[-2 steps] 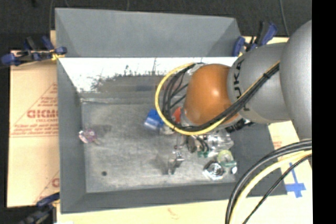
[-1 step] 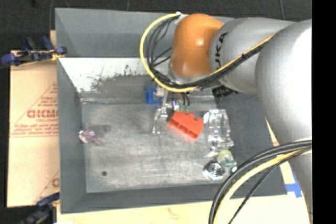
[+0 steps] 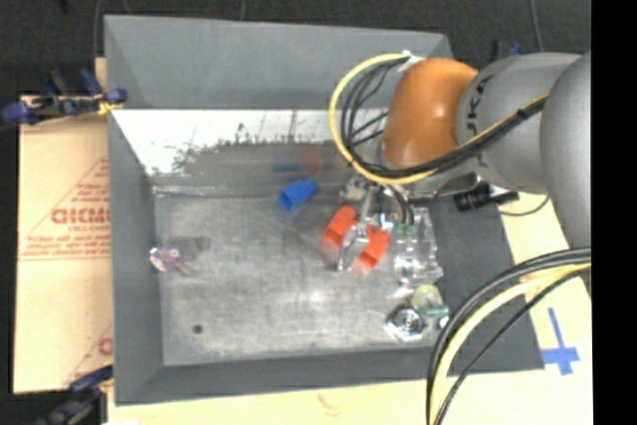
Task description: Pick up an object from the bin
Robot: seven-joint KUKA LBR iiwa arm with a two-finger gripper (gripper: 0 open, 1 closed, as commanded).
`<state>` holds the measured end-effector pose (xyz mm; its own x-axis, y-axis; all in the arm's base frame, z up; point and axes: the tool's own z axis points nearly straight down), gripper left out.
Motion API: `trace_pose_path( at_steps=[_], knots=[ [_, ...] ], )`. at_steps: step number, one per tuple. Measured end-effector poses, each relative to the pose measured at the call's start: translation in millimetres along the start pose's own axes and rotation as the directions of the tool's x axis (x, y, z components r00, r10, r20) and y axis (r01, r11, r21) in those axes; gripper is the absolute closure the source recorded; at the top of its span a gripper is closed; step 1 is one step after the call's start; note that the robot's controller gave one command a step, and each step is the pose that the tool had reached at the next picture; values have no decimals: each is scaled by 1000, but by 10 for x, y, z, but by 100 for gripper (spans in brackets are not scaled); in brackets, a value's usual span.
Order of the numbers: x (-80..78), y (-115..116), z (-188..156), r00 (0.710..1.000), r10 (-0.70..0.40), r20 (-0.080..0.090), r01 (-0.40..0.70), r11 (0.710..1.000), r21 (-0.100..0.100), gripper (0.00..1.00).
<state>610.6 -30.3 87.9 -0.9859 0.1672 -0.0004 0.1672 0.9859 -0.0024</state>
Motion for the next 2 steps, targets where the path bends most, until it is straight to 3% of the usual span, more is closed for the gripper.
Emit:
trace_pose_path(
  at_steps=[1,2],
  knots=[
    [-27,-154,132,986,167,9,-167,986,-9,0],
    [-59,-166,101,985,169,22,-169,986,-10,100]
  ],
)
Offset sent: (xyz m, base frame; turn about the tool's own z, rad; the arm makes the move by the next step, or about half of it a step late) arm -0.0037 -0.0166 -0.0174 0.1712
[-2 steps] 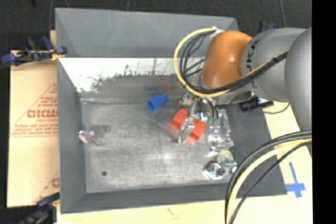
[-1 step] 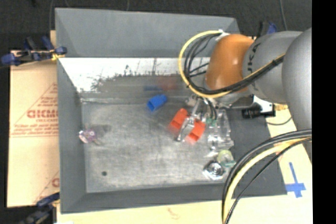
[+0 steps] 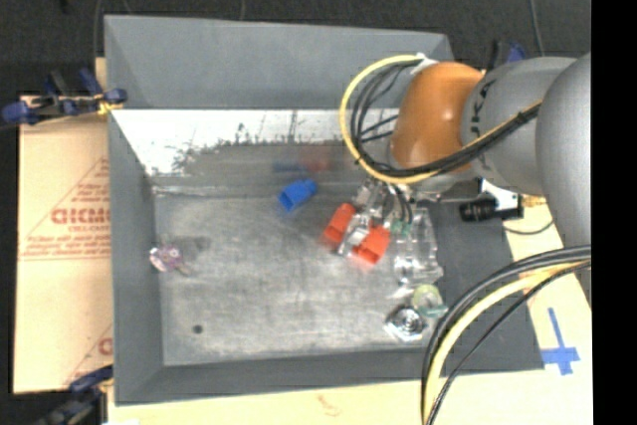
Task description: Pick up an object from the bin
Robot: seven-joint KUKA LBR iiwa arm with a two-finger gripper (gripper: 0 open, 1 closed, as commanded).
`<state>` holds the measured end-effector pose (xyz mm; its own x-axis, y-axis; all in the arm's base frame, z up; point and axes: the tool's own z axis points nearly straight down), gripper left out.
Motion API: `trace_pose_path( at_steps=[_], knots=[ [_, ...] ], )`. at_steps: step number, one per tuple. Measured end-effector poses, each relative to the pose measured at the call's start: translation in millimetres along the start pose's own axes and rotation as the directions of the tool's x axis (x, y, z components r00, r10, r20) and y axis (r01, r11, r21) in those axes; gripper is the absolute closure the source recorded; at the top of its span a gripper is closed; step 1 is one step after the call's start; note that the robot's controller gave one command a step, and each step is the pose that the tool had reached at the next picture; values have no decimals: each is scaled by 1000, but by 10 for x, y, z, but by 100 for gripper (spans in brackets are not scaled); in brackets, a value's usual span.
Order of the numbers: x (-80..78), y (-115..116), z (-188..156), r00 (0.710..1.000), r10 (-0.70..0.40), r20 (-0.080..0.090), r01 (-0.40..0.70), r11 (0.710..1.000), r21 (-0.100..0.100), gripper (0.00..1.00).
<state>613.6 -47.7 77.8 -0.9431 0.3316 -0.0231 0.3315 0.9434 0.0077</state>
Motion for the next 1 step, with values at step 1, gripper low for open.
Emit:
trace_pose_path(
  at_steps=[1],
  knots=[
    [-247,-165,-1859,999,-50,-10,50,999,3,100]
  ],
)
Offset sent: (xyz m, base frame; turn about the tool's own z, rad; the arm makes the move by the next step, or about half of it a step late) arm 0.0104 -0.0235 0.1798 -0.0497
